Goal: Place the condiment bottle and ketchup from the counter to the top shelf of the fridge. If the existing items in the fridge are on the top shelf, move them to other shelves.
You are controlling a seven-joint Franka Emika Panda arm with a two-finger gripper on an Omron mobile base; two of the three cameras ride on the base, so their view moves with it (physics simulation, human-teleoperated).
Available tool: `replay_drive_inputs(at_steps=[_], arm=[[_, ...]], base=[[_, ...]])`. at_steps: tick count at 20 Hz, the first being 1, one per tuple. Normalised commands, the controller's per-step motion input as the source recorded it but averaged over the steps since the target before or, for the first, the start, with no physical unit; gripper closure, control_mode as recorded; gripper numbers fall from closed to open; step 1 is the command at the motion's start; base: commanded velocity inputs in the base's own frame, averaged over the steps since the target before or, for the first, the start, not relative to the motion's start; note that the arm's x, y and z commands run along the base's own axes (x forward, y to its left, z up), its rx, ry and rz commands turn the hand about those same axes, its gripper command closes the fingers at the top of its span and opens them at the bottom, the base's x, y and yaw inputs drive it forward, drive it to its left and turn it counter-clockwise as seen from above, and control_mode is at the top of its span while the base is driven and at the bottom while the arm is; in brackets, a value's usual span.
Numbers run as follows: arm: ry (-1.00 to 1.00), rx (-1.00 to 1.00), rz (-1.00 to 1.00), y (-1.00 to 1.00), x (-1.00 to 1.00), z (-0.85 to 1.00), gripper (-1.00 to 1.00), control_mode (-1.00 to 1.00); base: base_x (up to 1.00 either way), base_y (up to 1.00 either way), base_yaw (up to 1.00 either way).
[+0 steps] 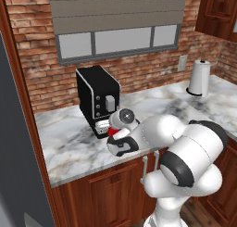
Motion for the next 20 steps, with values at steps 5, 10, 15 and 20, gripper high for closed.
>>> replay_drive_inputs(at_steps=[5,10,15,20], arm=[[0.00,0.00,0.00,0.00,0.00,0.00,1.00,-1.00],[-0.02,0.00,0.00,0.00,-0.11,0.20,1.00,-1.00],[-0.17,0.01,0.00,-0.01,-0.39,0.87,1.00,-1.00],[-0.19,0.01,-0.01,-0.04,-0.68,1.00,1.00,-1.00]], base=[[0.00,0.00,0.00],[0.00,0.00,0.00],[0.00,0.00,0.00],[0.00,0.00,0.00]])
